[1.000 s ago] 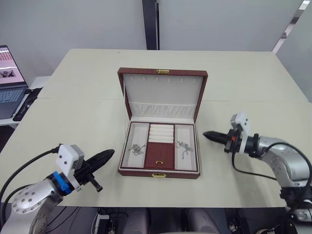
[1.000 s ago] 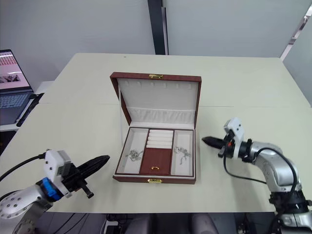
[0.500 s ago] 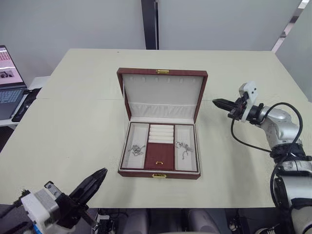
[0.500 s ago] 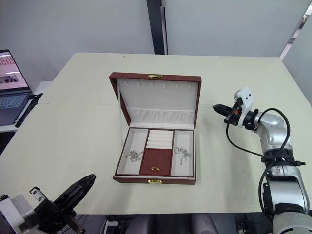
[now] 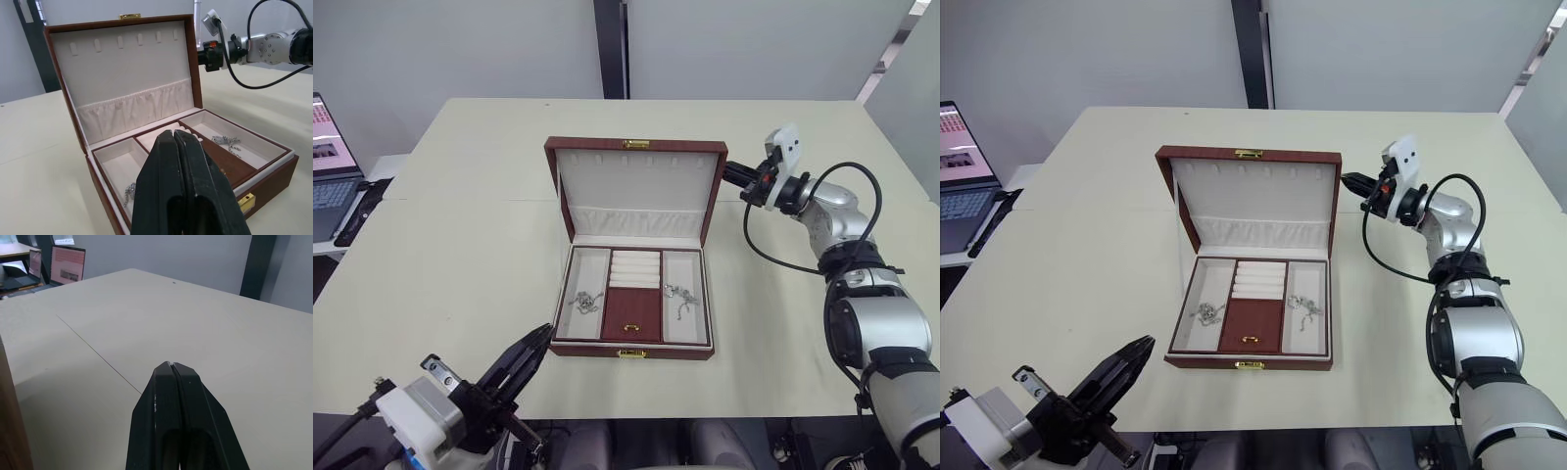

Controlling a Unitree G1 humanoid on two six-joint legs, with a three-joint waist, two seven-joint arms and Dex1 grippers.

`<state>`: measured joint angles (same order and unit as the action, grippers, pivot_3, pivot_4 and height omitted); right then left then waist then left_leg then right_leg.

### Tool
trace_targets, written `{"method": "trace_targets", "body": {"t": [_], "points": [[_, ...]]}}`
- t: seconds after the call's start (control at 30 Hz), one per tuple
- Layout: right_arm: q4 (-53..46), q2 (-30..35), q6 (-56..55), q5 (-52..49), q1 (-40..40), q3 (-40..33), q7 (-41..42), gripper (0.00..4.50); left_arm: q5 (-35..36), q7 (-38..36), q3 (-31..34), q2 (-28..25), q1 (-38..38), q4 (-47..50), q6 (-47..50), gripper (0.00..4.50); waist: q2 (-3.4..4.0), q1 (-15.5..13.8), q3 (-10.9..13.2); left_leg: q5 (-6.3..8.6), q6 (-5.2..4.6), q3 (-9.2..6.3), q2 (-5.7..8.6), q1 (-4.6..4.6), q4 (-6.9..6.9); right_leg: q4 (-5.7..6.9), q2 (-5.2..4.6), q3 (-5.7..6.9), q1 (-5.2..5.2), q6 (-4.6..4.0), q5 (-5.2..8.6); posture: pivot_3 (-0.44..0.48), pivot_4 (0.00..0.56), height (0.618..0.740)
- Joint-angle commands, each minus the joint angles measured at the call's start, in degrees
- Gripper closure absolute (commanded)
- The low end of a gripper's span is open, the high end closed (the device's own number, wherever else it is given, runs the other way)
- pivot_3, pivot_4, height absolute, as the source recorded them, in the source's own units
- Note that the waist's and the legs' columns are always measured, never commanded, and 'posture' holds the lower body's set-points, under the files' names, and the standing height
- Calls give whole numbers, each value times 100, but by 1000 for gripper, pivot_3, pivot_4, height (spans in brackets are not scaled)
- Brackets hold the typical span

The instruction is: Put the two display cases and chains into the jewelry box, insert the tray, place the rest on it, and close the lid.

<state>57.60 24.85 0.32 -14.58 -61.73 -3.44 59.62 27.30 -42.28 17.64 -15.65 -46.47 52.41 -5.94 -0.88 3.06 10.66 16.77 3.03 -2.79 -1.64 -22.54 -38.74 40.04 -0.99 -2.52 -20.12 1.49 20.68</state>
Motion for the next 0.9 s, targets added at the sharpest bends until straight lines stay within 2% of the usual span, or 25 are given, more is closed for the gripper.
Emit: {"method": "trace_targets", "body": {"t": [0.03,0.23,0.43,0.57,0.9], "points": [[-304,-34,134,-205,-190,-171,365,4486,0,372,-71,-102,116,373,198,4500,0,-4,0,0,0,0,0,1,0,0,0,0,0,0,0,0,150,740],[-1279,-40,859,-513,123,-122,975,4486,32,729,-170,-321,205,582,496,4500,1,-1,0,0,0,-2,1,-3,0,-1,-2,2,-1,0,0,0,150,740],[-3073,329,2326,-942,930,292,1879,4486,183,949,-132,-562,305,728,777,4500,2,-57,0,0,0,-11,2,-7,0,-2,-3,9,0,0,0,0,150,740],[-3868,518,2747,-1122,1307,381,2010,4486,282,1097,-145,-707,345,759,843,4500,4,-64,1,0,0,-7,2,-5,-1,-2,-2,6,-1,0,0,0,150,740],[-3936,583,2518,-969,1447,321,1621,4486,792,1750,-168,-1247,426,759,1140,4500,4,-70,2,0,0,-10,3,-3,-1,-3,0,8,1,-1,0,0,150,740]]}}
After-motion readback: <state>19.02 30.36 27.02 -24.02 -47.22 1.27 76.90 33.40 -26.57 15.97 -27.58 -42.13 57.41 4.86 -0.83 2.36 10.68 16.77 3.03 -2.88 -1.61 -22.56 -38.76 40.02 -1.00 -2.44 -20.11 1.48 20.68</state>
